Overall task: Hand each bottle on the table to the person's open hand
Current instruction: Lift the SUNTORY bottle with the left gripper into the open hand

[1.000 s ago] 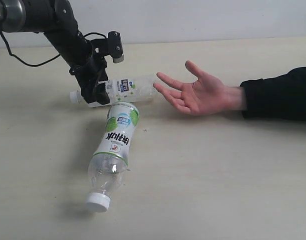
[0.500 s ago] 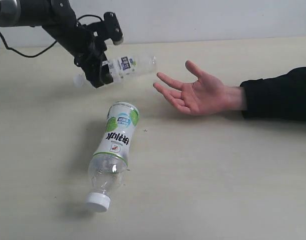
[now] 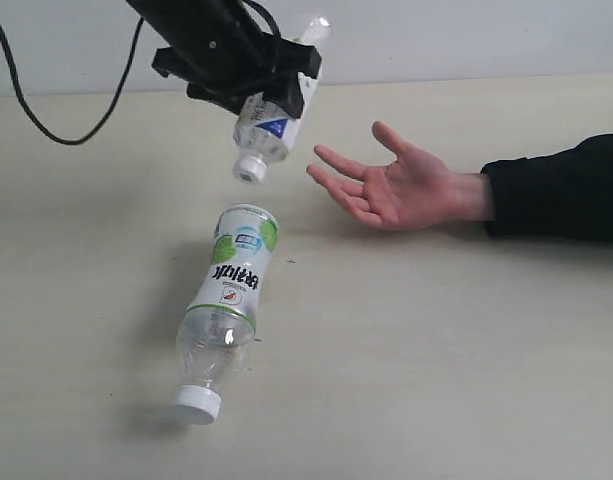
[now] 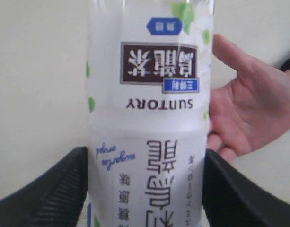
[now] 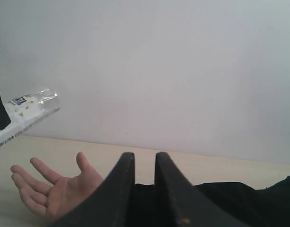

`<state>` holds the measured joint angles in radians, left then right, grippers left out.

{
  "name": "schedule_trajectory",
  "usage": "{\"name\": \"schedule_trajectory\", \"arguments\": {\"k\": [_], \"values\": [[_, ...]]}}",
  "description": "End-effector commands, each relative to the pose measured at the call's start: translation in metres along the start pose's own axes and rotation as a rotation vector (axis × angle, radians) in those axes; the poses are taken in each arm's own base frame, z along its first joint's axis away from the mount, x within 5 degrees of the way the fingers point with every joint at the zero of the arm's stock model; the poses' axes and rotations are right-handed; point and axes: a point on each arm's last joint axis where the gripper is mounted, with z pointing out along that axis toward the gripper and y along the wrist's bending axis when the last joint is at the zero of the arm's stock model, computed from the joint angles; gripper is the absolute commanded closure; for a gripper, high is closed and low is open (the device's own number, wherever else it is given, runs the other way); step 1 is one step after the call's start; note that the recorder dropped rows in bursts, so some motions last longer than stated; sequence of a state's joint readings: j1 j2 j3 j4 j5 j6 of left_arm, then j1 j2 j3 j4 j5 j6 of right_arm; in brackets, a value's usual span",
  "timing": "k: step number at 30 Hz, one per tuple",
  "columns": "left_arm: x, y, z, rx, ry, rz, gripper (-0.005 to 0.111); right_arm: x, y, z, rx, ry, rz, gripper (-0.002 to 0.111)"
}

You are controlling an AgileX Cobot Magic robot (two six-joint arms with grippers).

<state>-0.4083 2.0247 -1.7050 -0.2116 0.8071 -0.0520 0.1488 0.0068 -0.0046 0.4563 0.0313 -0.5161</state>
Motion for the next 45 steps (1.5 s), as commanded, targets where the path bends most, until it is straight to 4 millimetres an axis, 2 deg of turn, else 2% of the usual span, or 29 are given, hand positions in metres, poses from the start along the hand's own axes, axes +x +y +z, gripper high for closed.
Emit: {"name": "schedule_trajectory", "arguments": {"k": [1,3,12,18,23,25,28,33,45], "values": [[0.020,-0.041,-0.002,-0.026,-0.025,-0.092,0.107,0.000,-0.001,0.000,0.011,-0.012,-0.002,0.091],[0.030,-0.056,-0.002,-0.024,-0.030,-0.099,0.107,0.000,-0.001,0.000,0.011,-0.012,-0.002,0.091],[0.062,-0.100,0.000,-0.016,0.003,-0.173,0.107,0.000,-0.001,0.000,0.011,-0.012,-0.002,0.091],[0.075,-0.142,-0.002,-0.018,-0.121,-0.245,0.107,0.000,-0.001,0.000,0.011,-0.012,-0.002,0.091],[0.075,-0.144,0.002,-0.040,-0.183,-0.396,0.107,0.000,-0.001,0.000,0.011,-0.012,-0.002,0.091],[0.076,-0.146,0.015,-0.007,-0.187,-0.431,0.107,0.000,-0.001,0.000,0.011,-0.012,-0.002,0.091],[0.076,-0.150,0.027,0.040,-0.197,-0.438,0.107,0.000,-0.001,0.000,0.011,-0.012,-0.002,0.091],[0.082,-0.147,0.052,0.023,-0.184,-0.460,0.107,0.000,-0.001,0.000,0.011,-0.012,-0.002,0.091],[0.085,-0.139,0.070,-0.040,-0.213,-0.433,0.107,0.000,-0.001,0.000,0.011,-0.012,-0.002,0.091]]}}
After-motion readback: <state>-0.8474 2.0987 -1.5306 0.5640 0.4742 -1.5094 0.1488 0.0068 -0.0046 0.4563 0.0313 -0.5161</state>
